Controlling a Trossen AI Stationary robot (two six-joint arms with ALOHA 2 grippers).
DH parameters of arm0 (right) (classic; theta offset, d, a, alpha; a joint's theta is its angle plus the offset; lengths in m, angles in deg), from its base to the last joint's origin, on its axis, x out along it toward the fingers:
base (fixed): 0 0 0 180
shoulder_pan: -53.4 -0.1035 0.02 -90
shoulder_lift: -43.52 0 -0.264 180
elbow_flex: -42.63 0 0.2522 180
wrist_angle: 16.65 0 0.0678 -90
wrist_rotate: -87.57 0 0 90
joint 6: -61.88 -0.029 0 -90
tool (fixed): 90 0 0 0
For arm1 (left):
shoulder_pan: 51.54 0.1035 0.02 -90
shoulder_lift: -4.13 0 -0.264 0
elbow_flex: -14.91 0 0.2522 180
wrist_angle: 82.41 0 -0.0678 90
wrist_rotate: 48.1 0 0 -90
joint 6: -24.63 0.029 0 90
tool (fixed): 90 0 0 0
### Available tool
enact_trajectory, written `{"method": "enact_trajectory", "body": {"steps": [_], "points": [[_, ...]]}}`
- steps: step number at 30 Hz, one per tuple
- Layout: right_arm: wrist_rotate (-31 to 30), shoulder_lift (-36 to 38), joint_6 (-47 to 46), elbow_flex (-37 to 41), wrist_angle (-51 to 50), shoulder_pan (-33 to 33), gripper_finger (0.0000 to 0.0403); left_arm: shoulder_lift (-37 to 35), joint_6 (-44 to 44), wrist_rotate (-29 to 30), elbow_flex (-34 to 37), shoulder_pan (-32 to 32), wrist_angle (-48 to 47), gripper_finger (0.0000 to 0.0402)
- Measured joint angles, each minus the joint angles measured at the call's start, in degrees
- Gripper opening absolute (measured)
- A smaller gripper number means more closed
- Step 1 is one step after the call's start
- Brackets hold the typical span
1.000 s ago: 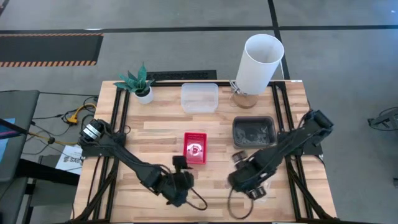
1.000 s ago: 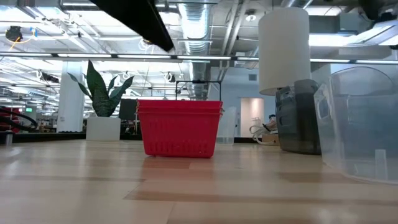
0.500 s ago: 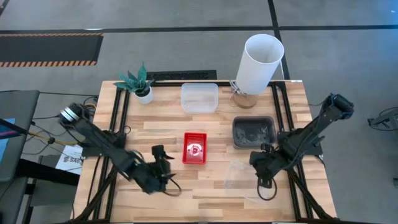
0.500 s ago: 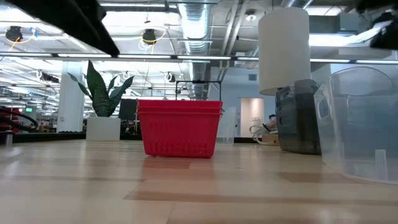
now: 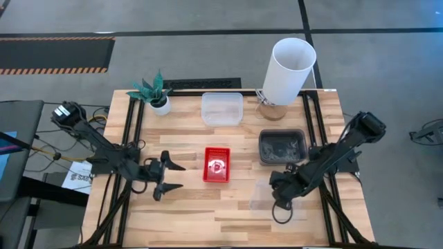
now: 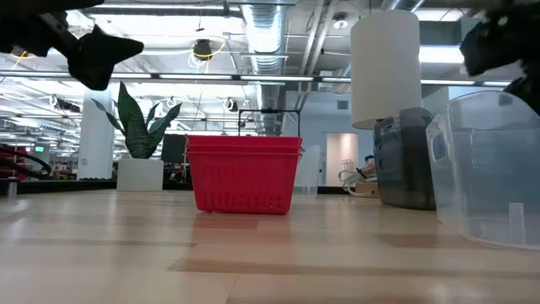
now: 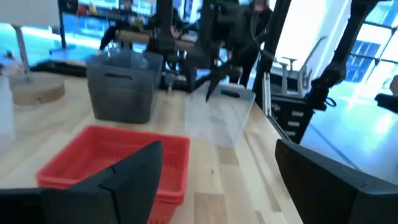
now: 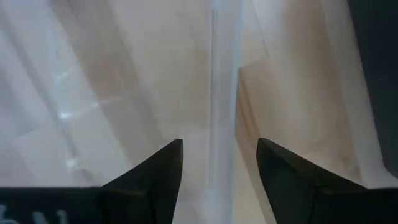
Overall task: Stack baskets by color
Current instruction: Stack the bottom transparent bin on top of the top transparent stacked bins
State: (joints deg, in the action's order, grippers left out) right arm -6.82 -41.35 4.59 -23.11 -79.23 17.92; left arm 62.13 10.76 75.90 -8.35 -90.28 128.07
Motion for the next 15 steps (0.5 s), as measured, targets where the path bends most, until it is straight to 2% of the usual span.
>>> {"method": "enact_trajectory", "body": {"steps": [4, 9, 11, 15], "points": [[0.56, -1.94, 2.7, -0.01, 2.67, 1.91, 0.0171, 0.03, 3.54, 1.23, 1.43, 0.94, 3.0, 0.0298], [1.26, -1.36, 7.16, -1.46, 4.14, 3.81, 0.0031, 0.04, 4.79, 10.1, 1.43, 2.15, 1.77, 0.0298], [1.31, -0.42, 8.29, -2.57, 4.21, 4.37, 0.0016, 0.09, 3.66, 13.31, 1.45, 2.27, 0.74, 0.0298], [1.39, 2.08, 12.07, -5.9, 3.77, 5.98, 0.0007, 0.11, 0.22, 12.53, 1.43, 2.25, -0.09, 0.0298]]}}
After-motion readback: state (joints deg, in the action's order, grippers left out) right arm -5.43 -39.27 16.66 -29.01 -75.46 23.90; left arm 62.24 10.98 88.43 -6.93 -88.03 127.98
